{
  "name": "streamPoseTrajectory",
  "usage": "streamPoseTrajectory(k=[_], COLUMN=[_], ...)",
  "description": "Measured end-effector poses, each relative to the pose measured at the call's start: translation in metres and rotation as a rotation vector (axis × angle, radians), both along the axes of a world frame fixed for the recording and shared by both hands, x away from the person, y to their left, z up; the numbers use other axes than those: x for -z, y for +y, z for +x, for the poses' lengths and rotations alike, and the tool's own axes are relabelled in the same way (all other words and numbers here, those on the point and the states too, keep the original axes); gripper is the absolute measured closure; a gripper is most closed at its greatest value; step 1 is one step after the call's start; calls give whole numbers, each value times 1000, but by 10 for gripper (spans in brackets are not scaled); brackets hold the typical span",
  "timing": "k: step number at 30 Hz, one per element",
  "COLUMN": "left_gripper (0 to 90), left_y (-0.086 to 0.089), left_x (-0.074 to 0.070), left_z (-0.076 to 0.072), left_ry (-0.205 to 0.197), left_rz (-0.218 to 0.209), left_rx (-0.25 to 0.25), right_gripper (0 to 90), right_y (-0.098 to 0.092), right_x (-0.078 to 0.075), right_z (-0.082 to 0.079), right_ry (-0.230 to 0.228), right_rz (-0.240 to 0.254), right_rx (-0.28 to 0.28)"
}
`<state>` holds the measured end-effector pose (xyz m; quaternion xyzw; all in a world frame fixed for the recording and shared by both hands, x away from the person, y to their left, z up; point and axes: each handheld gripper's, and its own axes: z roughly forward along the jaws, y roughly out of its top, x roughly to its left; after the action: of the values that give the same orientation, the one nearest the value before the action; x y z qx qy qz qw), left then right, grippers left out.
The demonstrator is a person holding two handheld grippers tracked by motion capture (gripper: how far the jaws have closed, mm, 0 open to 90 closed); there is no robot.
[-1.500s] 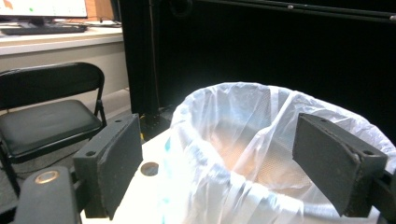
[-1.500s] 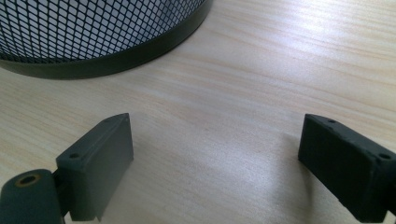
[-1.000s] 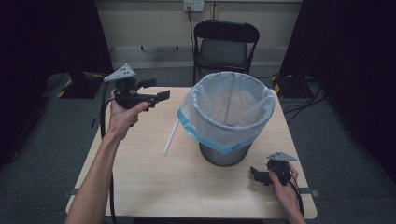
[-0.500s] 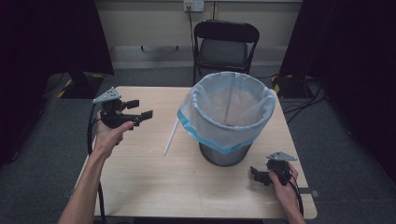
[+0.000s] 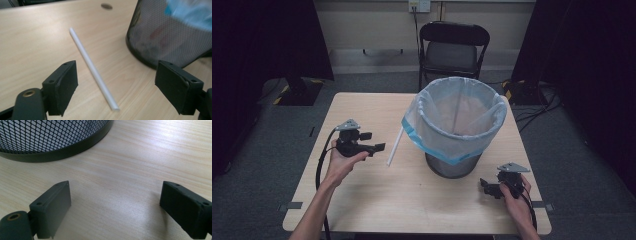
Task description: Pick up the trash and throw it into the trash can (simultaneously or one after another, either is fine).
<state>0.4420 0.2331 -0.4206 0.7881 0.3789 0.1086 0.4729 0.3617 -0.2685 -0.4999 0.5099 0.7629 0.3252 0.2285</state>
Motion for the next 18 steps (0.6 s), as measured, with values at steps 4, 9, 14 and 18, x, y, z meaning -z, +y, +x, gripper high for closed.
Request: streamPoseTrajectory(k=[4,9,14,18], left_gripper=[182,191,313,432], left_y=[-12,-25,-33,-40], left_x=[16,37,50,57], left_z=[0,1,11,20], left_ry=[71,88,101,116], left_rz=[31,111,174,190], left_rx=[15,20,12,11], right_gripper=[91,91,91,91], right_y=[0,0,0,0], right_x=[0,0,0,0], right_z=[0,0,0,0], right_ry=[0,0,0,0], right_rz=[0,0,0,0], right_rx=[0,-1,-1,-1])
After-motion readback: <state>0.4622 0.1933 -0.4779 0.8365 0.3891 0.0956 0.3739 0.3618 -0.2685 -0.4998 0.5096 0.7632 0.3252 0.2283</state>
